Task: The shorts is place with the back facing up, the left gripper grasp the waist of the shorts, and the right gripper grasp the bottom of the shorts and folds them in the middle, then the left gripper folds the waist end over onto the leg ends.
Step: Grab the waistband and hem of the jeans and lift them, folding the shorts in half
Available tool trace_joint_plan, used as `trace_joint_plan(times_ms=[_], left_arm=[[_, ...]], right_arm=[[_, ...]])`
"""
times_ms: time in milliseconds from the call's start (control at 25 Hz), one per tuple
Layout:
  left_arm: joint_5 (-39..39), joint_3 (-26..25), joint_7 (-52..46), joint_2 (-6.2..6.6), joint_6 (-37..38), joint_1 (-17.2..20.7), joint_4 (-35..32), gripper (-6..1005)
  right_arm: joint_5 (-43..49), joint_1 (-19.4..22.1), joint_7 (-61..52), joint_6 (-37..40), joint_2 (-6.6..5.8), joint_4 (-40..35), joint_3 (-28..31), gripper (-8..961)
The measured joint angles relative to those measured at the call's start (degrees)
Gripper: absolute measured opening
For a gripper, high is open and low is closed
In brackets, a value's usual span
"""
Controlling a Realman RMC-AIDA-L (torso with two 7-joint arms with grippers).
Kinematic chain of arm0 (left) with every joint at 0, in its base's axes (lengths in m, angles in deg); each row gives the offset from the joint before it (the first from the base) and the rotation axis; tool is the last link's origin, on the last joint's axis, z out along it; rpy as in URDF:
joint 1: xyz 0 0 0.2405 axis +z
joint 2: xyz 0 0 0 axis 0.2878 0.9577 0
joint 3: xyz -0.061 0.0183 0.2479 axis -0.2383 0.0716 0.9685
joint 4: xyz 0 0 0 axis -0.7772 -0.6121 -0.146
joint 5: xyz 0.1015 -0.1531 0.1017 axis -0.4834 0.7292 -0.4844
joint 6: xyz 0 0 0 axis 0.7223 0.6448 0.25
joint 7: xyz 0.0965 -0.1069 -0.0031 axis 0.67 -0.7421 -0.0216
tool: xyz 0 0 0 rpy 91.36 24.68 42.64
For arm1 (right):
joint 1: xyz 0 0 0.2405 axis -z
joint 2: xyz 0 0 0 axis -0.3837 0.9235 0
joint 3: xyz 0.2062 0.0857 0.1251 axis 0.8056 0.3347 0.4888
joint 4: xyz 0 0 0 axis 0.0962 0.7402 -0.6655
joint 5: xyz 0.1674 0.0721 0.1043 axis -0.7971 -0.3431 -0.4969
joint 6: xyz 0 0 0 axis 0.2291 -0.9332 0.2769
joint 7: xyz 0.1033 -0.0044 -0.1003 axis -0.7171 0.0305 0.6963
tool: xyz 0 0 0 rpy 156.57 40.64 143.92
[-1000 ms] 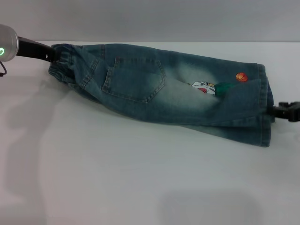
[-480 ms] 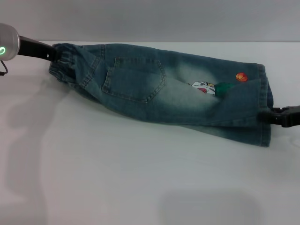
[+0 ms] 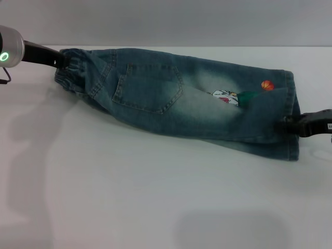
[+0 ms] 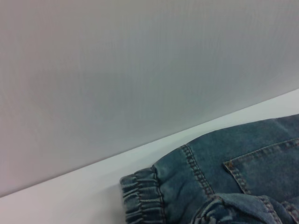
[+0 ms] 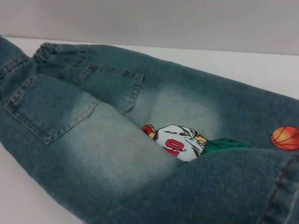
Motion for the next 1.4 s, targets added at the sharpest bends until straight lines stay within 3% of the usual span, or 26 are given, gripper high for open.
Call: trace_joint_plan(times_ms=[1400], left_arm=[[0.0,0.0,0.5,0.08,-1.0,-0.6,1.7,82]], right_arm=[[-0.2,0.1,-0.4,3.4,-0.1,0.2,-0.3,435]])
